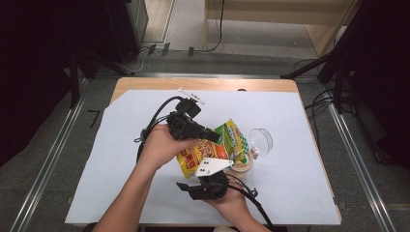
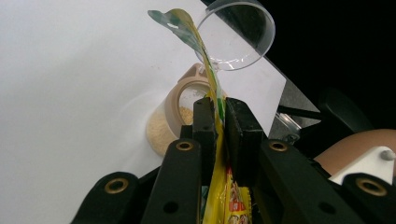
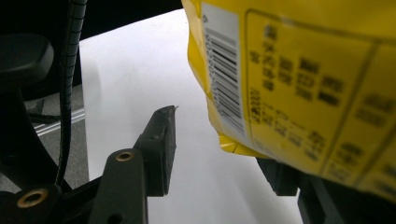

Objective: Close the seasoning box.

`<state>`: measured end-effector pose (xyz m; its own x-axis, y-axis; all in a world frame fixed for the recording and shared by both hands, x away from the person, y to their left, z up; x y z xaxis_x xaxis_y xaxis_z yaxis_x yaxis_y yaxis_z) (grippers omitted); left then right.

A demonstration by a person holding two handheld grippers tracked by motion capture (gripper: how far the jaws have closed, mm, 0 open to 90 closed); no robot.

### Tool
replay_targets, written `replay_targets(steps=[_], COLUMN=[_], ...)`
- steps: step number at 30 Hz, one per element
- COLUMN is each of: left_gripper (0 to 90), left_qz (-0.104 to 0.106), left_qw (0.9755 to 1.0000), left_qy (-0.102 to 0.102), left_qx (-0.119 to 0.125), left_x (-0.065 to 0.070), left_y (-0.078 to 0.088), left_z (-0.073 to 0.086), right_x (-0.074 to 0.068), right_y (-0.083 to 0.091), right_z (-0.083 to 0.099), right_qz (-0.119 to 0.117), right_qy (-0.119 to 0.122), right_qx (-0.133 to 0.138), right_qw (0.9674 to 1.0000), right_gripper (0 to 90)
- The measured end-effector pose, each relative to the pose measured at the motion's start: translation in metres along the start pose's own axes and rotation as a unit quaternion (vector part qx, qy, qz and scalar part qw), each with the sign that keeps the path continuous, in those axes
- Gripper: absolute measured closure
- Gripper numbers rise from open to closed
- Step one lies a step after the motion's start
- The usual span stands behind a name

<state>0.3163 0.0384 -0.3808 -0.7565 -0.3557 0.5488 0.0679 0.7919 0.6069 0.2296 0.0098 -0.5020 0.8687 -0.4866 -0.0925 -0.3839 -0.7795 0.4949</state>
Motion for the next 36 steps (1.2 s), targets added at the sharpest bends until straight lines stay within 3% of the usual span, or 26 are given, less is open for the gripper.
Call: replay_targets(steps=[12, 18, 23, 36], left_gripper=[80.4, 80.6, 85.5, 86.8], left_qz=[0.000, 0.002, 0.014, 0.057], left_qw=[0.9998, 0.9997, 0.9993, 0.9981], left_qy=[-0.018, -0.025, -0.033, -0.026], left_qx=[-0.006, -0.005, -0.011, -0.001], left_x=[-0.005, -0.005, -0.003, -0.004], left_y=[-0.020, -0.020, -0.016, 0.009], left_z=[-0.004, -0.004, -0.001, 0.006], right_x=[0.001, 0.001, 0.000, -0.003], right_y=[-0.001, -0.001, -0.002, -0.003], right_z=[0.004, 0.004, 0.006, 0.011], right_qz=[0.002, 0.000, 0.004, 0.002], right_qy=[0.006, 0.008, 0.016, 0.019], right_qx=[-0.006, -0.008, -0.012, -0.020], right_qw=[1.0000, 0.9999, 0.9998, 0.9996], right_gripper=[53.3, 53.4, 52.2, 51.8])
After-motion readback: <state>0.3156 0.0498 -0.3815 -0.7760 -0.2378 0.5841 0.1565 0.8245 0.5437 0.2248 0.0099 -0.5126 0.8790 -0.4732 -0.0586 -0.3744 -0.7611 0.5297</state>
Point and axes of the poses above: each handheld gripper's, and its own axes: y roughly backward along the jaws, z roughly out of its underside, x roughly to its right, the point moved 6 cm from there along -y, roughly forward along the jaws, and after that the axes turned 8 degrees about z, right-handed, at the moved point
